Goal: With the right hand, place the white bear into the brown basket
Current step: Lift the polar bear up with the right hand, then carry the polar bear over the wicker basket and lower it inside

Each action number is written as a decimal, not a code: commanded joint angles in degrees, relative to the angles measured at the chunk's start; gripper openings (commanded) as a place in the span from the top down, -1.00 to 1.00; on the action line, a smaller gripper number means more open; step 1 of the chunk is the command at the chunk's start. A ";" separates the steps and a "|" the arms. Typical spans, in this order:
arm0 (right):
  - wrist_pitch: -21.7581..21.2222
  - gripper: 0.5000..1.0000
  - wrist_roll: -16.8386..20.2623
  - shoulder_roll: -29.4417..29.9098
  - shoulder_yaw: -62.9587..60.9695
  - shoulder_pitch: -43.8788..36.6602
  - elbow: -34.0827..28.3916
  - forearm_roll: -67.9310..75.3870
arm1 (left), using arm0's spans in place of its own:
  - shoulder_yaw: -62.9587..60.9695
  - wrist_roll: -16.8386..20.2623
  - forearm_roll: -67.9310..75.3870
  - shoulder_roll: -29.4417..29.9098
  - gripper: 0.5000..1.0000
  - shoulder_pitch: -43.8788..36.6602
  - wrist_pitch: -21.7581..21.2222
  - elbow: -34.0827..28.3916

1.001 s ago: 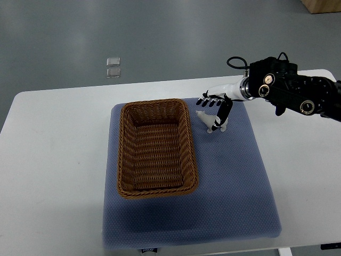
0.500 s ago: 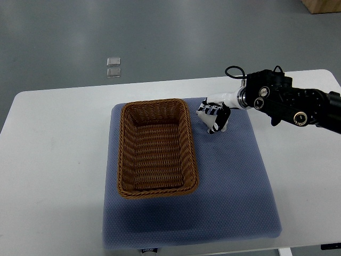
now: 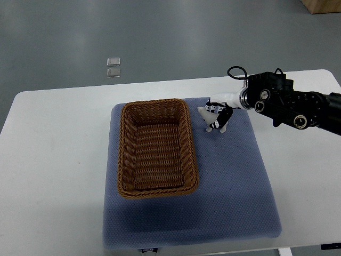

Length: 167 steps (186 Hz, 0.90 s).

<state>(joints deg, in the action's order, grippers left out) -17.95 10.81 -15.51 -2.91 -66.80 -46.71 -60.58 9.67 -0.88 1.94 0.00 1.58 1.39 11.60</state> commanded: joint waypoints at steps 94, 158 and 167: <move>-8.15 0.92 0.36 -17.45 -0.08 -22.50 -18.94 6.09 | -0.09 0.00 0.08 0.00 -1.00 0.00 0.01 0.09; -5.60 0.88 0.36 -11.04 1.24 -22.85 -20.26 6.26 | -0.17 0.00 0.08 0.00 -1.00 0.00 0.01 0.00; -4.46 0.87 0.27 -8.49 2.20 -22.76 -20.17 6.44 | -0.17 0.00 0.08 0.00 -1.00 0.00 0.01 0.00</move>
<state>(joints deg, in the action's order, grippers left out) -24.43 11.21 -28.24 -2.29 -89.77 -66.99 -54.42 9.45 -0.88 2.02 0.00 1.58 1.41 11.76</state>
